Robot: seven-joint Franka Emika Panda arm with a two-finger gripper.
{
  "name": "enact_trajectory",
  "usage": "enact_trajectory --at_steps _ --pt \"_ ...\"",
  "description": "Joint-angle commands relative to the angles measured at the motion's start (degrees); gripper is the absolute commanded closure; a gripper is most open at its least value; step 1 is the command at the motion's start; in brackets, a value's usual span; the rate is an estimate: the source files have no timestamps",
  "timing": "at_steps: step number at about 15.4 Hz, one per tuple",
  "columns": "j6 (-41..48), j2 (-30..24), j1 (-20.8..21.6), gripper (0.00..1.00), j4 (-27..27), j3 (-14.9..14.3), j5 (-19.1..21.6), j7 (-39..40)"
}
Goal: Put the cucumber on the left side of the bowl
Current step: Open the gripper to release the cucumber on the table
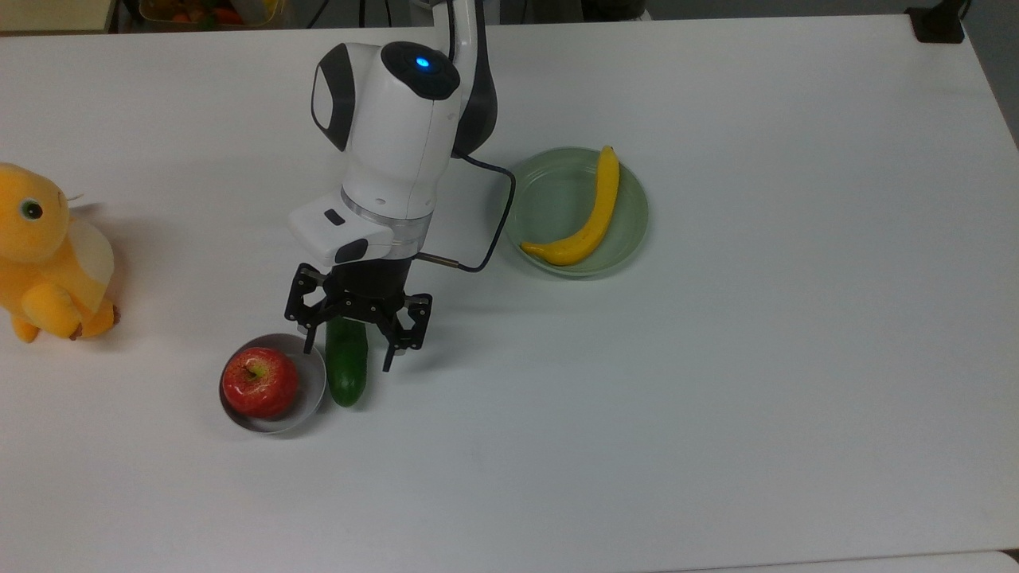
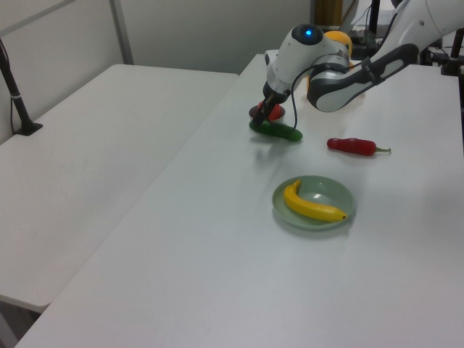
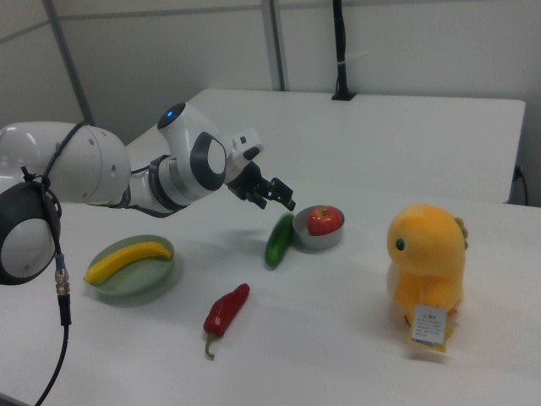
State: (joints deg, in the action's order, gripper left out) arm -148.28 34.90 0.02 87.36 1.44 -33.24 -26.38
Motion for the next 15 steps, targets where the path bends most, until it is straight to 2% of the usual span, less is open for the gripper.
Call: enact_trajectory --at_steps 1,7,10,12,15 --pt "-1.0 0.5 0.5 0.00 -0.7 -0.5 -1.3 -1.5" --pt "-0.2 -1.5 0.9 0.00 -0.3 0.0 -0.3 -1.7" --pt "6.5 -5.2 1.1 0.00 1.3 1.5 0.0 -1.7" --pt "12.4 -7.9 1.2 0.00 2.1 3.0 3.1 -1.6" --pt "20.9 -12.2 2.8 0.00 2.6 3.2 11.0 -1.2"
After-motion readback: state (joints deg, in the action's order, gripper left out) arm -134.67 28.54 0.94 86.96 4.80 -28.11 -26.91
